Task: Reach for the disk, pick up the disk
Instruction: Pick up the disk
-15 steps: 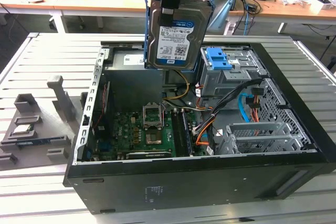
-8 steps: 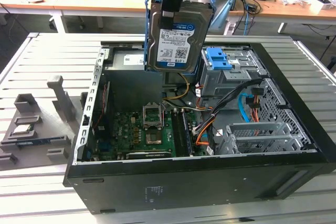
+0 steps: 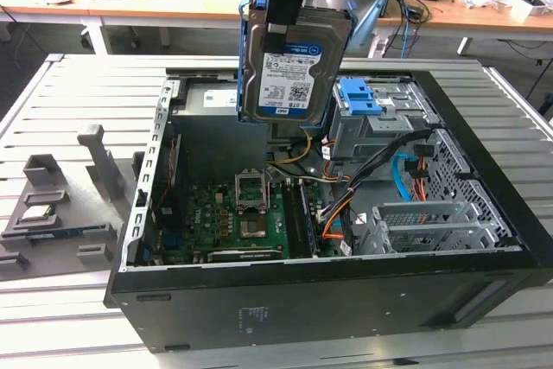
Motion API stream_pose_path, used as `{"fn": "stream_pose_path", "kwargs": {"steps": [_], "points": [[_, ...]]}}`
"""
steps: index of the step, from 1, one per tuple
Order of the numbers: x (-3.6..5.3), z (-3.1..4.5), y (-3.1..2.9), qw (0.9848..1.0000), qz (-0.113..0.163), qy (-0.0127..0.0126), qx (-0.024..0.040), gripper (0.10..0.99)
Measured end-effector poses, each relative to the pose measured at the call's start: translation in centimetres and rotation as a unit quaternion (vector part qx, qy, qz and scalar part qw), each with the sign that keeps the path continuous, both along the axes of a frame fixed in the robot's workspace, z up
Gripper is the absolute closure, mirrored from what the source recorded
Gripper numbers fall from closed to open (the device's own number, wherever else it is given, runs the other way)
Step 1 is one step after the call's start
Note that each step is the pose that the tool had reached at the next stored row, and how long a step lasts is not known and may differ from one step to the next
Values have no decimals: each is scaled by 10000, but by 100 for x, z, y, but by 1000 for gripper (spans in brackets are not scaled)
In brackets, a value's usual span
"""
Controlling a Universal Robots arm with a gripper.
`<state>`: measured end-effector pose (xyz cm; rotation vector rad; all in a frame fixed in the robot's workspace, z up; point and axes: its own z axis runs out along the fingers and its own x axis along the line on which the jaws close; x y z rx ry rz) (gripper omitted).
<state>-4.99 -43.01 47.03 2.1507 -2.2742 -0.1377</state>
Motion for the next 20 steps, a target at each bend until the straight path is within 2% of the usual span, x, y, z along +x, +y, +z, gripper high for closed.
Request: {"fn": "stream_pose_path", "kwargs": {"steps": [20], "points": [[0,-23,-167,10000,0,0,0,722]]}}
